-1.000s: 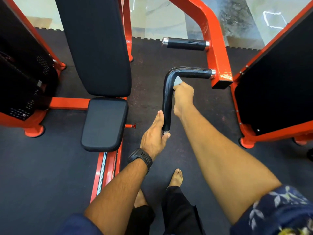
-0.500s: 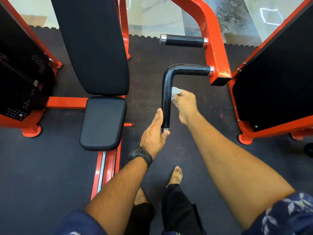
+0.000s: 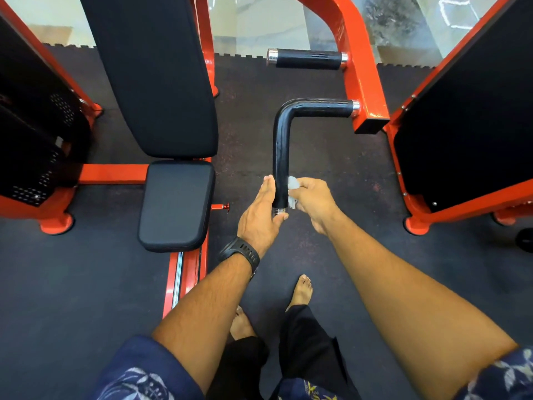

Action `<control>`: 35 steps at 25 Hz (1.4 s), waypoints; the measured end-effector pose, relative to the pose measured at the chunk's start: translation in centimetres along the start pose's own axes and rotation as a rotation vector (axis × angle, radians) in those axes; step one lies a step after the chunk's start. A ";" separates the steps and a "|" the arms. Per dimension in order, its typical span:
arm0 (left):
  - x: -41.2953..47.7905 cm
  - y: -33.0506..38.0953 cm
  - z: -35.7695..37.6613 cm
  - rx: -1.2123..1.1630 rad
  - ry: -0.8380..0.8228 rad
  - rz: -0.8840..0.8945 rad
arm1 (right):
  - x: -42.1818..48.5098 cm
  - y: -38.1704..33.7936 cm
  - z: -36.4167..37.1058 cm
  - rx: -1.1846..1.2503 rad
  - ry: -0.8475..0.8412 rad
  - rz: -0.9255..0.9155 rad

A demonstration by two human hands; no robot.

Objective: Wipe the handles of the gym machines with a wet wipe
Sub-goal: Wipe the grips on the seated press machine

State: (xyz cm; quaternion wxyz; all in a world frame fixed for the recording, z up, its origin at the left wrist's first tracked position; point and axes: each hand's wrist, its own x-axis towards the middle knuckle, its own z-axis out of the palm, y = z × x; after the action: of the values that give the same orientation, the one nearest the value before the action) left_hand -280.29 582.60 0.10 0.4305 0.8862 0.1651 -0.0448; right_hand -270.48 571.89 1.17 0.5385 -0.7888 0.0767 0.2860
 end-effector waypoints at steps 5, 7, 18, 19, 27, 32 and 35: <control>-0.1 0.0 0.3 -0.025 0.024 -0.011 | -1.7 1.5 0.5 -0.051 0.197 -0.149; 0.1 -0.1 0.4 -0.024 0.025 -0.017 | -2.5 1.2 0.6 -0.194 0.242 -0.327; -0.2 -0.2 0.5 -0.119 0.075 -0.011 | -2.1 1.3 -1.9 -1.222 -0.031 -1.126; -0.3 -0.2 0.6 -0.114 0.086 -0.010 | -1.5 0.9 -2.0 -1.287 -0.025 -1.159; -0.2 -0.1 1.0 -0.083 0.074 -0.014 | 0.9 -4.7 -1.3 -2.110 -0.190 -1.607; 0.2 -0.3 0.8 -0.028 0.062 -0.002 | 3.2 -8.8 -0.2 -2.072 -0.104 -1.525; 0.7 0.1 0.4 0.020 0.068 0.020 | 3.4 -9.3 -0.1 -2.066 -0.168 -1.597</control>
State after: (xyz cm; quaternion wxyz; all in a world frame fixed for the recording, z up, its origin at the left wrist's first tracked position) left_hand -279.57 582.35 -0.23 0.4163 0.8930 0.1705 -0.0121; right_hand -263.65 576.22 6.91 -0.2886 -0.6428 -0.6965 -0.1357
